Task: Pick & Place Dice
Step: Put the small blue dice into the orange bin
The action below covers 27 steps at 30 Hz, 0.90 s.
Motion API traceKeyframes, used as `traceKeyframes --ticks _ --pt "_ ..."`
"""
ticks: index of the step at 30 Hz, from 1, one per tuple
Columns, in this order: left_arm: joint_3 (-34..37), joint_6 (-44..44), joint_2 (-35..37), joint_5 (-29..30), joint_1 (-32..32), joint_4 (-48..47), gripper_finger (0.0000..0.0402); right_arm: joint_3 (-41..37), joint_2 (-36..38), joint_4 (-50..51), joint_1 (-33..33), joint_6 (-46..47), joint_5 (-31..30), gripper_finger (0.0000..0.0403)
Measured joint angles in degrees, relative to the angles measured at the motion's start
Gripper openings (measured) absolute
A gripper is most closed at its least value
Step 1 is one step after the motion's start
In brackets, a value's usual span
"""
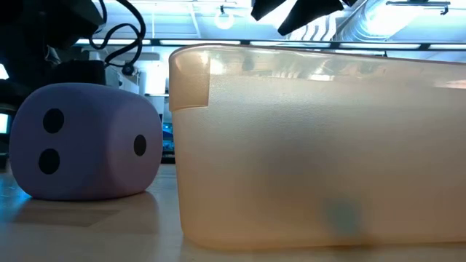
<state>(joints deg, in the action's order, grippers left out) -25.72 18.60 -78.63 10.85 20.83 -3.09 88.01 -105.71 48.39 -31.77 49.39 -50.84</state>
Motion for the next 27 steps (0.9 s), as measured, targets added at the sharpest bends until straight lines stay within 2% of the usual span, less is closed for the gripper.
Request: traceKeyframes --ticks 6,13,20,23,27 --pt "-0.1 2.2 -2.3 2.5 0.9 0.3 0.0114 0.0 0.0 -0.3 0.0 -0.2 1.2 0.0327" --pt "-0.1 2.9 -2.5 4.3 2.3 0.1 0.0047 0.0 0.0 -0.2 -0.9 -0.3 4.8 0.0327" --pt "-0.1 4.3 -2.4 4.9 3.3 -0.3 0.0044 0.0 0.0 -0.1 -3.1 -1.2 4.8 0.0327" --pt "-1.0 3.9 -1.0 7.9 4.5 -1.2 0.0044 0.0 0.0 -0.1 -4.0 -1.2 4.8 0.0327" --pt "-5.9 2.6 2.3 10.2 4.9 -12.2 0.0044 0.0 0.0 0.3 -5.0 0.4 4.7 0.0327"
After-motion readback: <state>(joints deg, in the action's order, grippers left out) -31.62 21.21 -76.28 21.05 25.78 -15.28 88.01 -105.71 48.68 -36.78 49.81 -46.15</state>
